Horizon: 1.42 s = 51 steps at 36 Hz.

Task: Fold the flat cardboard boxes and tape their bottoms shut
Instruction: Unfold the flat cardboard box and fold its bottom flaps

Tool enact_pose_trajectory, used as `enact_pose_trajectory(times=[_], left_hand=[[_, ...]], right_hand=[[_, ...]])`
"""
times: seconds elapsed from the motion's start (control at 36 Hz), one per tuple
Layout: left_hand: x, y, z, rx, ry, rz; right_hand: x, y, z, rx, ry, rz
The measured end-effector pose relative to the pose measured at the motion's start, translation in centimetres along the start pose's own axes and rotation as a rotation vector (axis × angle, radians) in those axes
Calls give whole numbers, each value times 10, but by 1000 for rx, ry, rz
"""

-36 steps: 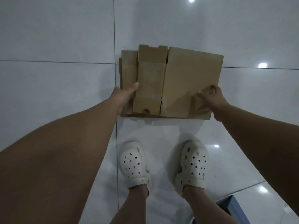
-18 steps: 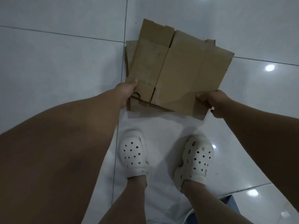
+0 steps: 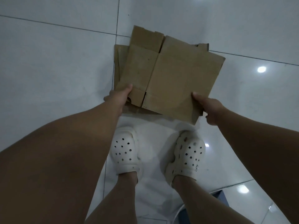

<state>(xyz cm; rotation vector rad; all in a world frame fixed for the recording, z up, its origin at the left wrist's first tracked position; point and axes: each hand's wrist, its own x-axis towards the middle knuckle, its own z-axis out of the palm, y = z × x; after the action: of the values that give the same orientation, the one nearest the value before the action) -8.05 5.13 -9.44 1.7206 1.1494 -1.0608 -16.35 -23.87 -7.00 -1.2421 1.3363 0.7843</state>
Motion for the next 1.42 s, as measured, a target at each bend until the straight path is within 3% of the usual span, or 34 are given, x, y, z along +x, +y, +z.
enact_pose_trajectory(times=[0.17, 0.31, 0.44, 0.56, 0.92, 1.06, 1.19, 1.28, 1.42], left_hand=[[3, 2, 3, 102, 106, 13], [15, 8, -12, 78, 0, -25], [-25, 22, -20, -99, -167, 63], [-69, 29, -34, -191, -217, 70], [-281, 120, -106, -197, -172, 346], [-387, 170, -146, -190, -173, 487], [-503, 205, -185, -240, -293, 537], [-565, 212, -215, -197, -409, 455], [-643, 209, -258, -258, -404, 562]], right_hand=[[9, -6, 8, -97, -8, -59], [5, -15, 10, -62, -94, -45], [-17, -28, -1, 82, -133, 105], [-54, -44, -17, 56, -140, 82], [-277, -135, -68, 108, -132, -210], [-397, -182, -76, 184, -54, -352], [-517, -216, -90, 253, 37, -523], [-584, -224, -98, 259, 72, -608], [-668, -220, -106, 234, 83, -718]])
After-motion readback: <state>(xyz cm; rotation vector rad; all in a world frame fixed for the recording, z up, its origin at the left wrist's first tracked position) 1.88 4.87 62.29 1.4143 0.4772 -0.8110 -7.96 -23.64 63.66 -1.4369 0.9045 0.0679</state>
